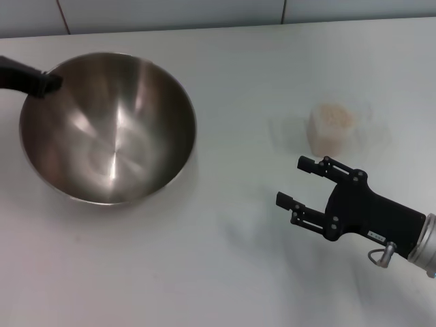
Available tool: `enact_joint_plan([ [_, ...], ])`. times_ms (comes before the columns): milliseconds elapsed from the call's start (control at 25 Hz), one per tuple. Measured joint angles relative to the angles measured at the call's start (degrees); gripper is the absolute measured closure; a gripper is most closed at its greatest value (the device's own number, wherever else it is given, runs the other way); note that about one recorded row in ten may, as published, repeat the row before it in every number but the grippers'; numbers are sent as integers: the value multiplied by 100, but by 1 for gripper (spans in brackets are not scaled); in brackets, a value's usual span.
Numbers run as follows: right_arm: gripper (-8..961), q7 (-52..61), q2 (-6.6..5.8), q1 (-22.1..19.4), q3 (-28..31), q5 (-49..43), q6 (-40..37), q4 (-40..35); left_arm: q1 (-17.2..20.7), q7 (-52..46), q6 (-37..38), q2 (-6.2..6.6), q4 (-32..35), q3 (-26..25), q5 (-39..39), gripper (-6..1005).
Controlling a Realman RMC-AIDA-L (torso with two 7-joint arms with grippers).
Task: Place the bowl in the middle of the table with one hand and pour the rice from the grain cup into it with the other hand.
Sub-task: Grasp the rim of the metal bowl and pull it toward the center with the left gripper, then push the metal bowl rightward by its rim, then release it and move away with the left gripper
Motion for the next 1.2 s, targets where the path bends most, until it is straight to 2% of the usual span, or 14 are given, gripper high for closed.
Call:
enact_joint_plan([
  [280, 207, 0, 1, -68, 0, 0, -3, -2, -334, -34, 169, -92, 15, 57, -56, 962],
  [560, 207, 0, 1, -151, 57, 0, -23, -2, -555, -40, 217, -114, -90, 80, -88, 958],
  [680, 207, 0, 1, -195, 79, 0, -31, -1, -894, -37, 187, -131, -500, 88, -93, 953],
  [880, 207, 0, 1, -221, 85, 0, -34, 0, -1187, 16, 43, -142, -953, 110, -93, 946],
  [1200, 208, 0, -4, -221, 88, -1, -48, 68, -1345, 5, -248, -152, -1268, 489, -279, 934],
])
